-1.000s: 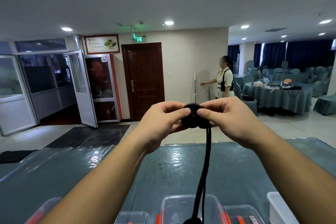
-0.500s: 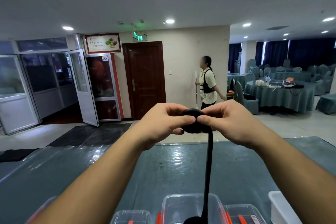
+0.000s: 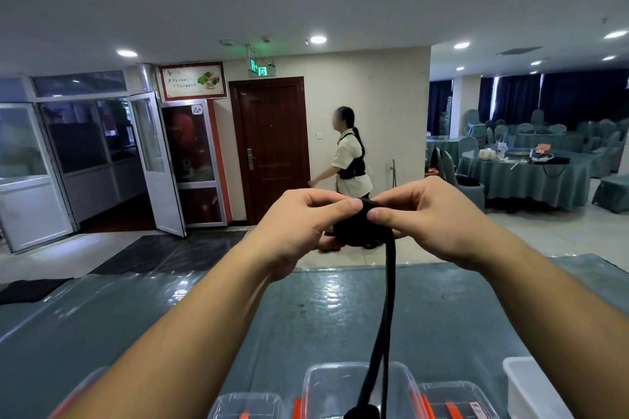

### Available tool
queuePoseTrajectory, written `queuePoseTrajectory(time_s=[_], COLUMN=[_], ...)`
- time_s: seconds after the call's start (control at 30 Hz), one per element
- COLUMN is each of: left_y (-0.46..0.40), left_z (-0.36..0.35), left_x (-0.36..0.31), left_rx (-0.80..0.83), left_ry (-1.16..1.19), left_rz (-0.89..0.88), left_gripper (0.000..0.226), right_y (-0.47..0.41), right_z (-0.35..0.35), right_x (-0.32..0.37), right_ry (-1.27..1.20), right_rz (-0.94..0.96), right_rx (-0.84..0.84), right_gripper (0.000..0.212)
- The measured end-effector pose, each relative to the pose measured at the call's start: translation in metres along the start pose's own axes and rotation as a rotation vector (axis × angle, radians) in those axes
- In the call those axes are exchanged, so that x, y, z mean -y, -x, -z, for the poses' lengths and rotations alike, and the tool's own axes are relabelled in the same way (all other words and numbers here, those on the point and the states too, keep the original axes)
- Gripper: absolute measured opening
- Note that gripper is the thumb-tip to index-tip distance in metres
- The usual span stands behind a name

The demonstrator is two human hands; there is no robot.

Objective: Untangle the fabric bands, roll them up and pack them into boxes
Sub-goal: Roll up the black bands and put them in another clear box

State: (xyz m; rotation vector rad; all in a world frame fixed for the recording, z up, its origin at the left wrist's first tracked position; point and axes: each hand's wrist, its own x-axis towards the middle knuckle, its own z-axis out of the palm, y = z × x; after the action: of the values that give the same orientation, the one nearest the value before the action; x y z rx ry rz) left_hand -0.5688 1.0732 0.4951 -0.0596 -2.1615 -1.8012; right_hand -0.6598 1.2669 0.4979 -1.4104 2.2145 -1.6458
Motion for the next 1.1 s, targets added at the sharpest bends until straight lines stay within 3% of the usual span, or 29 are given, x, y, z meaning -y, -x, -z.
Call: queuePoseTrajectory(time_s=[0.27, 0.37, 0.5, 0.57, 0.73, 0.8, 0.93, 1.1], left_y=[-0.002, -0.001, 0.002, 0.0, 0.0, 0.0, -0.003, -0.003], left_z=[-0.001, 0.0, 0.003, 0.005, -0.003, -0.005, 0.0, -0.007], left_x=[0.004, 0.004, -0.005, -0.005, 0.002, 0.004, 0.001, 0.001], left_rx=[-0.051, -0.018, 0.049, 0.03, -0.053, -0.035, -0.026, -0.085], left_ry=[0.128, 0.094, -0.134, -0.105, 0.244, 0.237, 0.006, 0.194], left_rz=[0.026, 0.037, 0.019, 0.006, 0.062, 0.066, -0.03, -0.045], left_gripper=[0.02, 0.02, 0.009, 0.011, 0.021, 0.021, 0.018, 0.018], right_y=[0.003, 0.004, 0.002, 0.001, -0.002, -0.002, -0.001, -0.003], right_z=[-0.011, -0.006, 0.002, -0.002, -0.011, -0.008, -0.002, -0.012], right_x=[-0.008, -0.007, 0.002, 0.003, -0.004, -0.004, 0.001, 0.001], right_ry=[-0.128, -0.078, 0.127, 0.046, -0.192, -0.151, -0.032, -0.276], right_rz=[-0.013, -0.019, -0.03, -0.006, -0.01, -0.013, -0.02, -0.011], right_rx=[-0.129, -0.071, 0.068, 0.004, -0.184, -0.161, -0.068, -0.188], right_gripper=[0.013, 0.015, 0.015, 0.015, 0.014, 0.015, 0.016, 0.015])
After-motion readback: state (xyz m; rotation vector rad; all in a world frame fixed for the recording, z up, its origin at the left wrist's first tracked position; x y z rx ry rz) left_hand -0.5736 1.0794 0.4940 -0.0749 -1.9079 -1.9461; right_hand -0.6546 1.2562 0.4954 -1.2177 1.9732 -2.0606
